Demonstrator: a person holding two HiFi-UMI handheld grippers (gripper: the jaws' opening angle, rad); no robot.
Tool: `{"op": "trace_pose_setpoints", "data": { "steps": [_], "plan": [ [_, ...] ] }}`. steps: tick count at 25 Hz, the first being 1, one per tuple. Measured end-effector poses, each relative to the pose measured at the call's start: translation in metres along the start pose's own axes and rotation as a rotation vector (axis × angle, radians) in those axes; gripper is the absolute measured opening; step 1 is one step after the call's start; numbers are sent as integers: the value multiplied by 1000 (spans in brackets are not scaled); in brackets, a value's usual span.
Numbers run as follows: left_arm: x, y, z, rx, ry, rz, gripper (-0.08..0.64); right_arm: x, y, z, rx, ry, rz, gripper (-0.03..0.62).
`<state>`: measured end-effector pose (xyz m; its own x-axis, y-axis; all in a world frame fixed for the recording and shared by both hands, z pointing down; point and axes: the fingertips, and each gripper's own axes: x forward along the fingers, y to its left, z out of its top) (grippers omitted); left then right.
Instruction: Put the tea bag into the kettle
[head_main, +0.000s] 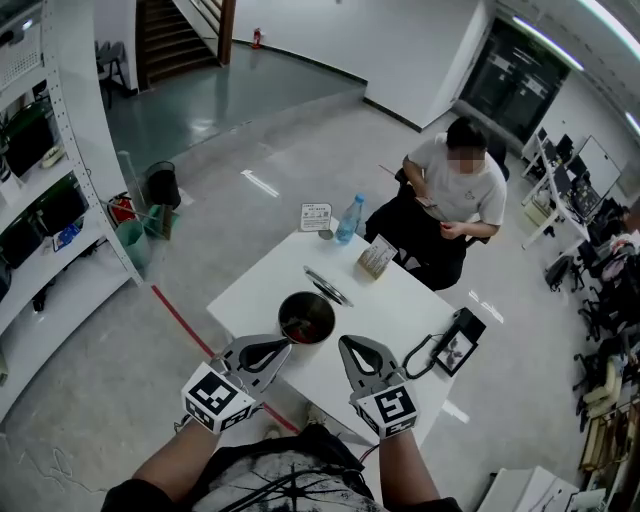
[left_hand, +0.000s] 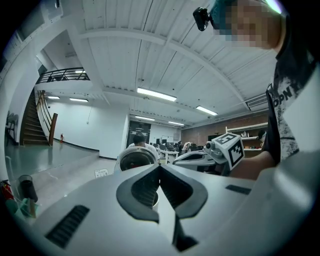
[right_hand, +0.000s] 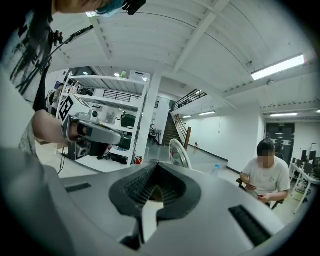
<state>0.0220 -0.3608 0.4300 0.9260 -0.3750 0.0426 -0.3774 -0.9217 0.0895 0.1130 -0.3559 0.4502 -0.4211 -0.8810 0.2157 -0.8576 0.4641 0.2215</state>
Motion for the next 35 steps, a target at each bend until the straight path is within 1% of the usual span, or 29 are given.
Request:
{"op": "trace_pose_setpoints", "data": {
  "steps": [5,14,20,26,28,35],
  "plan": [
    [13,-15,2,3,-4,-48,9,-29,-8,-2,7,-2,-53,11],
    [36,-41,3,42,0,-154,9,-81,-29,-9,74,-57,-180,11],
    [42,-50,1,65,4,-180,8,-102,-34,-19,104,-57,-228,11],
    [47,-54,-4,89,23,-193,9,-107,-35,-29,130,-59,-236,11],
    [46,-53,-7,96,30,-191,9,-105,-34,-28,125,-64,-231,11],
    [45,-54,-9,83,34,-186,9,-105,-34,-32,115,-53,-232,10]
  ]
}}
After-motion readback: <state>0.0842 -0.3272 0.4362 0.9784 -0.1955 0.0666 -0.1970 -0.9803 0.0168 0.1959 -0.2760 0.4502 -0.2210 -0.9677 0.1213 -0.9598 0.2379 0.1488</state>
